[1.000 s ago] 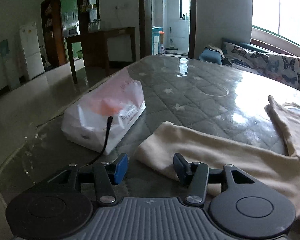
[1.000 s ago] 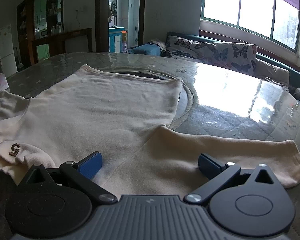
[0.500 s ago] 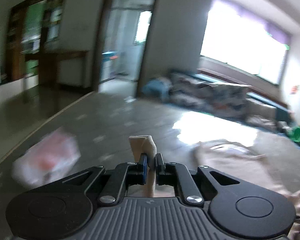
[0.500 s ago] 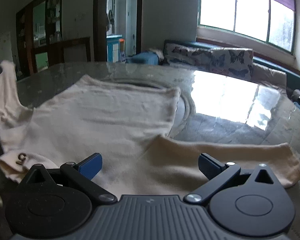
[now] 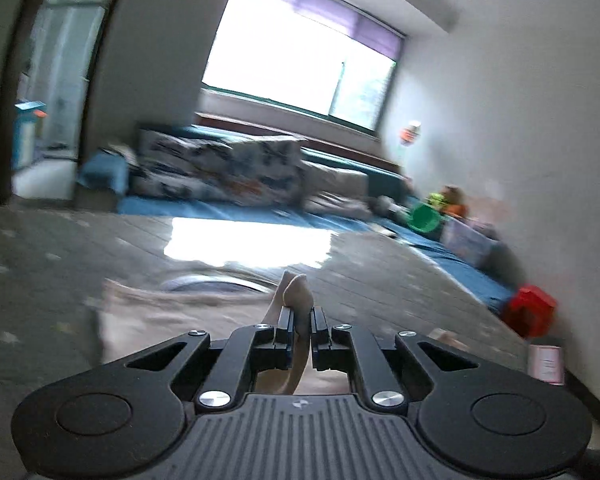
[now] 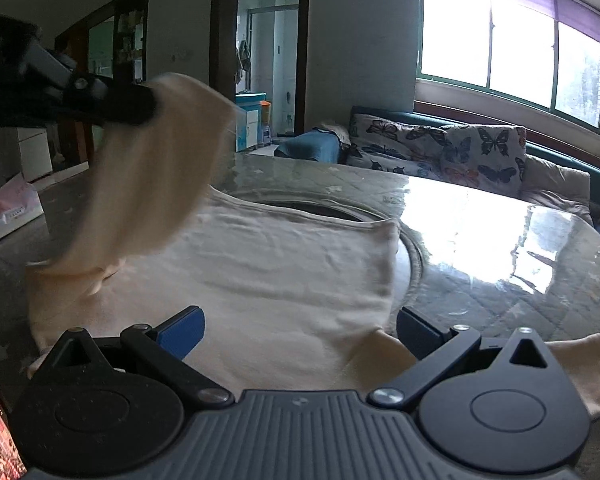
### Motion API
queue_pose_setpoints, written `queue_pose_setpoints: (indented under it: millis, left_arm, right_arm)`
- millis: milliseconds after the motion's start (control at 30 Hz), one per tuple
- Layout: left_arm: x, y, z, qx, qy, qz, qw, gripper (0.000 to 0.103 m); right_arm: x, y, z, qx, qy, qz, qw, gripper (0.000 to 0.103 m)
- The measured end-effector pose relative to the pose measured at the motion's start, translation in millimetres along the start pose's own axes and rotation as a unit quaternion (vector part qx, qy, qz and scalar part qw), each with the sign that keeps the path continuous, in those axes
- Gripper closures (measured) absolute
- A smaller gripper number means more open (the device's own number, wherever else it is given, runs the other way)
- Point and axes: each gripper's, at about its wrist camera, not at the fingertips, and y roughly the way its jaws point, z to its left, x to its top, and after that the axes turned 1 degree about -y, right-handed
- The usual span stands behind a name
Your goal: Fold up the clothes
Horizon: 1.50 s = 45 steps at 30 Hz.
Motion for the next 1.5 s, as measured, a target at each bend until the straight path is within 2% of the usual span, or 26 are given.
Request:
queue_pose_setpoints:
  millis: [33, 67, 133, 233, 400, 533, 633, 867, 967, 1067, 1200, 1333, 1400, 1500]
  left_arm:
    - [-2.7, 5.0, -3.2, -0.013, 0.007, 0.012, 0.9998, 0.09]
    - [-5.7, 9.6, -4.7, -0.019, 0.016, 0.024, 0.9994, 0.084]
    - [-13.7, 12.2, -1.9, -0.009, 0.031, 0.038, 0.9987, 0.073]
    - [-19.2, -0.3, 20.0, 0.013, 0.031, 0.034, 0.9988, 0.073]
    - [-35.9, -32.4, 69.2, 0.089, 0.039, 0.032, 0.9947, 0.073]
    - [-57.2, -45.5, 92.0, 0.117, 0.052, 0.063, 0.9898, 0.07]
    - [-72.9, -51.3, 92.0, 0.118, 0.065, 0.073, 0.9882, 0.061]
    - [-88.5, -48.4, 77.8, 0.084, 0.094, 0.064, 0.99, 0.06]
    - [-92.0, -45.9, 73.4, 0.089, 0.116, 0.065, 0.9871, 0.06]
    - [-95.6, -41.3, 68.6, 0.1, 0.142, 0.068, 0.9825, 0.06]
    - [-100.3, -35.3, 62.4, 0.116, 0.176, 0.072, 0.9749, 0.06]
    - [-103.2, -31.1, 55.5, 0.128, 0.205, 0.068, 0.968, 0.06]
    - [-102.7, -30.4, 52.9, 0.132, 0.213, 0.061, 0.9661, 0.06]
    - [-101.9, -29.0, 54.2, 0.133, 0.213, 0.061, 0.9661, 0.07]
  right_arm:
    - [-0.2, 2.4, 1.5, -0.002, -0.002, 0.001, 1.0, 0.0]
    - [-0.7, 3.6, 2.2, -0.004, -0.003, 0.003, 1.0, 0.0]
    - [-1.7, 4.7, 0.9, -0.007, -0.001, 0.006, 1.0, 0.0]
    - [-5.2, 4.4, -3.2, -0.016, -0.002, 0.011, 1.0, 0.0]
    - [-9.0, 2.0, -11.4, -0.029, -0.003, 0.017, 0.999, 0.0]
    - [-9.0, 0.4, -18.2, -0.037, 0.0, 0.018, 0.999, 0.0]
    - [-6.5, 2.2, -21.6, -0.04, 0.005, 0.02, 0.999, 0.0]
    - [-2.5, -3.0, -23.3, -0.052, -0.004, 0.02, 0.998, 0.0]
    - [-6.2, -5.7, -22.7, -0.055, -0.016, 0.026, 0.998, 0.001]
    - [-7.8, -8.5, -21.5, -0.057, -0.025, 0.03, 0.998, 0.006]
    - [-6.8, -12.5, -18.8, -0.04, -0.036, 0.039, 0.998, 0.014]
    - [-7.2, -14.0, -7.2, -0.031, -0.077, 0.037, 0.996, 0.019]
    - [-6.5, -14.7, 0.5, -0.025, -0.1, 0.035, 0.994, 0.026]
    - [-5.4, -18.3, 13.7, -0.014, -0.144, 0.028, 0.989, 0.035]
